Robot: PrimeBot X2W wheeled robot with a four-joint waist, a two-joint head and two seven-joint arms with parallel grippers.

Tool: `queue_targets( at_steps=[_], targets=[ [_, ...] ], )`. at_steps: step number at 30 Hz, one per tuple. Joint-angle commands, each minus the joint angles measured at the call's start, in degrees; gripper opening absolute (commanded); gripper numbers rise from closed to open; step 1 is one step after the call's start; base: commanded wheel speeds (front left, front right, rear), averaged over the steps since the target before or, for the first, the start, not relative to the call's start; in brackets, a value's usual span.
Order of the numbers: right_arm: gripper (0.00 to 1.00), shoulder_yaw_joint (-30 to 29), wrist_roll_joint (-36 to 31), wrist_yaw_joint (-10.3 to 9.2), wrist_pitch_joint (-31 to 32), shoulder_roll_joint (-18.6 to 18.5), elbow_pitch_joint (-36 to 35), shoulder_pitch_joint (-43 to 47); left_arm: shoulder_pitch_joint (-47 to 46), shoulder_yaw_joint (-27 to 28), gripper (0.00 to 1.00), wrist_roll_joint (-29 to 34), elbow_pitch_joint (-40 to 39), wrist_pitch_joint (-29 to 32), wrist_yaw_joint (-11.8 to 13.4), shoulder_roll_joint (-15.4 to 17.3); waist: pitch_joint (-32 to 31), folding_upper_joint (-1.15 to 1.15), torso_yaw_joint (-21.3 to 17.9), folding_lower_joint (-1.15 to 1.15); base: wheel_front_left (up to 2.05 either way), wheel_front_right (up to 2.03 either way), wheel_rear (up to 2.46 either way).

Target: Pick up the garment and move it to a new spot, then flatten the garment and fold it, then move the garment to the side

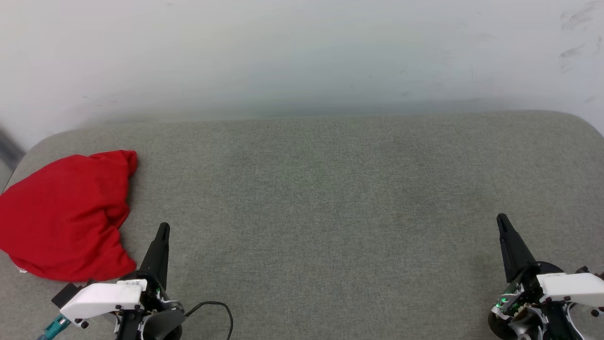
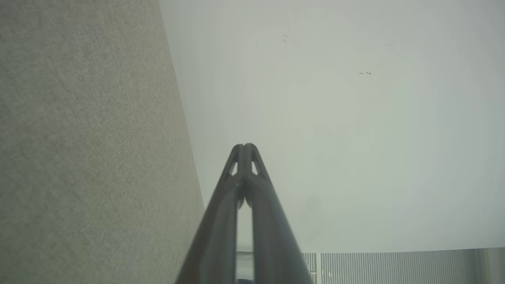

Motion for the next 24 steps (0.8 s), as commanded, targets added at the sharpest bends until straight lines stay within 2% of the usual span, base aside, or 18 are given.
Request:
queue_targets(
  at_steps=[1, 24],
  targets=[
    [0.00, 0.0, 0.1, -0.02, 0.0, 0.2, 0.1, -0.7, -0.5, 0.2, 0.00, 0.2, 0.0, 0.2, 0.0, -0.1, 0.0, 0.00, 0.0, 0.00, 0.00, 0.00, 0.00],
    [0.00, 0.0, 0.1, -0.02, 0.0, 0.2, 0.0, -0.7, -0.5, 0.2, 0.00, 0.1, 0.0, 0.1, 0.0, -0.1, 0.0, 0.00, 0.0, 0.00, 0.00, 0.00, 0.00]
  ],
)
